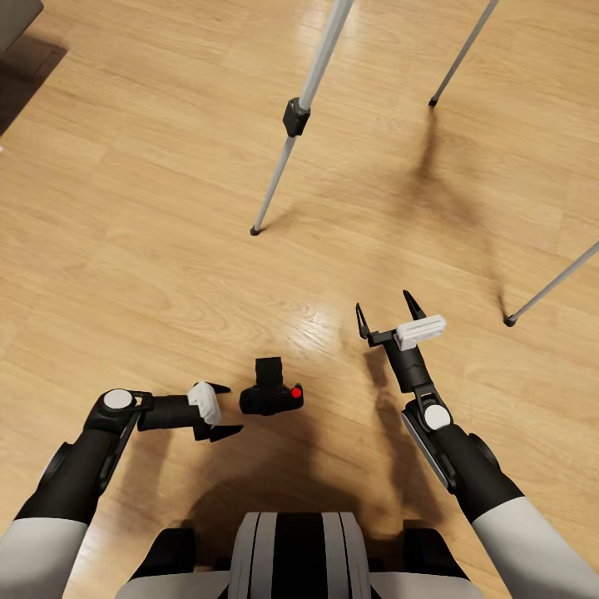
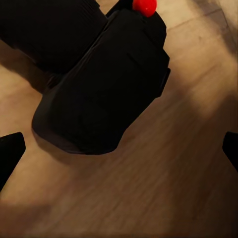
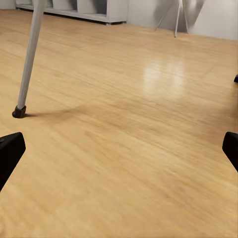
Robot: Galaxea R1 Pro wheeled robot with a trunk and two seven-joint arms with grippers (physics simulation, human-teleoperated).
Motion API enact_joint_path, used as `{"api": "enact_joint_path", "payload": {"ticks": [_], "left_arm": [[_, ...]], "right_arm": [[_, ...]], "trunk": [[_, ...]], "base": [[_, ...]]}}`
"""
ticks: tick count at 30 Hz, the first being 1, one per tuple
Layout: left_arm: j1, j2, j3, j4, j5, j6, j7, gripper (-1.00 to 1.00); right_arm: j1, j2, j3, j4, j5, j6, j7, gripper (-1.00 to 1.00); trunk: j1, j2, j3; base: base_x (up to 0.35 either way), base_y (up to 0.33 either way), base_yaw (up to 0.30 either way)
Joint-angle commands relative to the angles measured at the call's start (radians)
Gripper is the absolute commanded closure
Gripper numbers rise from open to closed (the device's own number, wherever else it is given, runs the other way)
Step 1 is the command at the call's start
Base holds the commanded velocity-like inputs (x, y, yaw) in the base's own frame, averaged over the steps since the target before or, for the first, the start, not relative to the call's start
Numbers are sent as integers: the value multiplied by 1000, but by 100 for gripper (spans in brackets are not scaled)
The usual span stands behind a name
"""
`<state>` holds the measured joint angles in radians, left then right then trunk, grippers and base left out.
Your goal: Attach the digital camera to the camera tripod in the bedroom.
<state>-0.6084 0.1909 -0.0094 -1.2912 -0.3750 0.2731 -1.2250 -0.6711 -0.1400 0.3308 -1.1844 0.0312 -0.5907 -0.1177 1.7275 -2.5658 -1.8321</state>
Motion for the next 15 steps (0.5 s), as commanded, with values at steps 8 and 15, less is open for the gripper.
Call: {"api": "enact_joint_path", "payload": {"ticks": [8,15], "left_arm": [[-2,-4,-1,3,-6,11,-4,-100],[-25,-6,-1,11,-7,11,-4,-100]], "right_arm": [[-1,-1,4,0,3,-1,-10,-100],[-1,-1,4,0,3,-1,-9,-100]], "trunk": [[0,0,0],[0,0,0]], "base": [[0,0,0],[0,0,0]]}}
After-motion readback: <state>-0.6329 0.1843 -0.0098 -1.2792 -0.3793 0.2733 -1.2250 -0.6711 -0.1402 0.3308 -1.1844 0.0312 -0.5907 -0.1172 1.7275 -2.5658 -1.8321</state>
